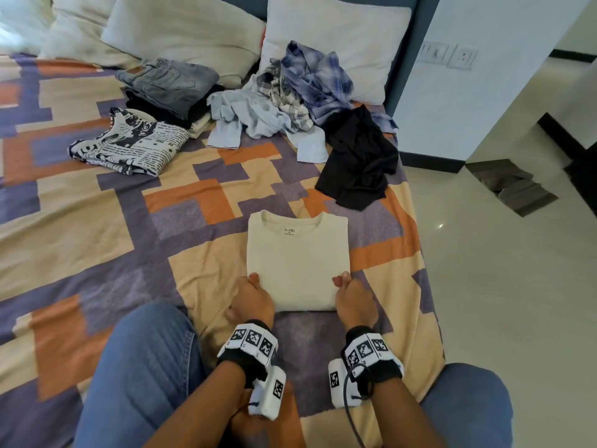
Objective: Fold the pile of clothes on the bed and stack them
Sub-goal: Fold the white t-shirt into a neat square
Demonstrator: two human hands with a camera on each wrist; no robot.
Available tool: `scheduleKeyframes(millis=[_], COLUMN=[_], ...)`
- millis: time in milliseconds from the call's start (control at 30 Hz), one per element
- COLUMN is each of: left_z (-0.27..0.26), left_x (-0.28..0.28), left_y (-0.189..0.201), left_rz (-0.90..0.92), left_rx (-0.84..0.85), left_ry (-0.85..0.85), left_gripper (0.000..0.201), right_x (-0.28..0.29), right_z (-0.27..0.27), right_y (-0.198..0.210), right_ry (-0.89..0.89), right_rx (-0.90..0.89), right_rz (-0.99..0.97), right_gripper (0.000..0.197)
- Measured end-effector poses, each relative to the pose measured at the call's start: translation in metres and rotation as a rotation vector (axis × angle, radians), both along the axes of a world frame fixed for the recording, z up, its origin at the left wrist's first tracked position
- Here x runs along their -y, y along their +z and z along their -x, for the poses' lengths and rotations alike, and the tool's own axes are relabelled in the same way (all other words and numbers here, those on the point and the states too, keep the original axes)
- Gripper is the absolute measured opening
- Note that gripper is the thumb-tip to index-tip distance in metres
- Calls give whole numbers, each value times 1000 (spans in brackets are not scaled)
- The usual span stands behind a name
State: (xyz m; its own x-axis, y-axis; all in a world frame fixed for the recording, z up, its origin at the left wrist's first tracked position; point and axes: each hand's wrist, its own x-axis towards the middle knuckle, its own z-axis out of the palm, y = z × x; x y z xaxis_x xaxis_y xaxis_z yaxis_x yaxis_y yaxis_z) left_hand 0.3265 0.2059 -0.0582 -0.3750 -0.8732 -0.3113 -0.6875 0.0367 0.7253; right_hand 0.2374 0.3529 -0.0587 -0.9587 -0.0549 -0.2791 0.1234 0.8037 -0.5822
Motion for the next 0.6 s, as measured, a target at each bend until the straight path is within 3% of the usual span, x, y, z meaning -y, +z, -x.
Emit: scheduleKeyframes(millis=[267, 333, 500, 600], left_z=[-6, -8, -18, -22], left_x=[17, 14, 7, 4], left_y=[0, 0, 6, 8], left_rz=[93, 98, -14, -179], left_rx=[-1, 7, -220, -270], left_ry=[-105, -108, 159, 257], left_gripper=[51, 57, 53, 45], right_x=[-12, -16, -23, -25], right_z=[6, 6, -10, -18], right_y=[11, 5, -10, -17], right_ry=[27, 37, -40, -48], right_rx=[11, -24, -51, -46], right_rz=[12, 61, 312, 408], right_gripper=[36, 42, 71, 63])
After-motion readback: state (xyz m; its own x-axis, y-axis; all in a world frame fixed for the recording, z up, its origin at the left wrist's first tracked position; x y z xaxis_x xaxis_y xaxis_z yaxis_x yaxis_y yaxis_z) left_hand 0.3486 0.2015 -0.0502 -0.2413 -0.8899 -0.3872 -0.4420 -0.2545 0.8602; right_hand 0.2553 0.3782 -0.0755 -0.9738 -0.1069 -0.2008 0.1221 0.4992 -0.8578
